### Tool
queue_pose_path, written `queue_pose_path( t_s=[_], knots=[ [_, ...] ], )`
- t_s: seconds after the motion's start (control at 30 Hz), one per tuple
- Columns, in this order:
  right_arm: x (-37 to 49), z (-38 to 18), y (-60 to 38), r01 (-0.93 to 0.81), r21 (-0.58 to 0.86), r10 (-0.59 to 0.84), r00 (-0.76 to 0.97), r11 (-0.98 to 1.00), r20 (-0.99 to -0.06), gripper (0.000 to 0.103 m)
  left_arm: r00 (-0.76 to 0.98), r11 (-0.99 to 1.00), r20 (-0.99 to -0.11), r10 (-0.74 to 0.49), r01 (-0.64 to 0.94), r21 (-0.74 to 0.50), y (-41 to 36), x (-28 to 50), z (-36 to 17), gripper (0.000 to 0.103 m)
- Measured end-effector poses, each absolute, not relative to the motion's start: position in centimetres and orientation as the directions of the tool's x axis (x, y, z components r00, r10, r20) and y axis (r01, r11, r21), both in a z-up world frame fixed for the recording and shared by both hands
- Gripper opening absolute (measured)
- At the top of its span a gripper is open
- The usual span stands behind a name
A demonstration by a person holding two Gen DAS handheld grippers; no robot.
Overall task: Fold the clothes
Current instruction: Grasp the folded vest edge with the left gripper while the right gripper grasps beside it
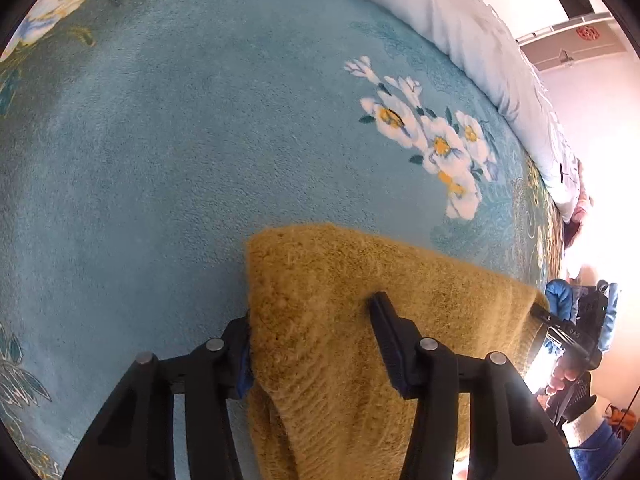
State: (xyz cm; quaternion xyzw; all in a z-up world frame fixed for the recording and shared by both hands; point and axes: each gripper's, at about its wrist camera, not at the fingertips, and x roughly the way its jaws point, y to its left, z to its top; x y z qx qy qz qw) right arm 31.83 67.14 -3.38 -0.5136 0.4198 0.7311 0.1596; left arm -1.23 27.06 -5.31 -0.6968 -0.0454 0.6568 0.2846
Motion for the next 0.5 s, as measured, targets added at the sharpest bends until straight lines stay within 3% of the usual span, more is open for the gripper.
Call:
queue_pose_path(
  t_s=[0.03, 0.13, 0.5],
  knots=[
    [31.9, -3.2, 67.1, -0.669, 0.455, -0.195, -0.429, -0.588, -0.882, 0.027, 0.128, -0.84, -0.887, 0.443, -0.287, -0.461, 27.0, -1.2, -5.3, 0.04],
    [32.1, -2.8, 66.9, -0.67, 0.464, -0.188, -0.444, -0.579, -0.876, 0.023, 0.103, -0.851, -0.891, 0.442, -0.265, -0.453, 27.4, -0.5, -4.9, 0.03],
    [29.7, 1.4, 68.7, -0.624, 0.463, -0.112, -0.517, -0.629, -0.849, 0.02, -0.003, -0.824, -0.87, 0.493, -0.322, -0.466, 30.1, -3.2, -0.9, 0.026]
  ],
)
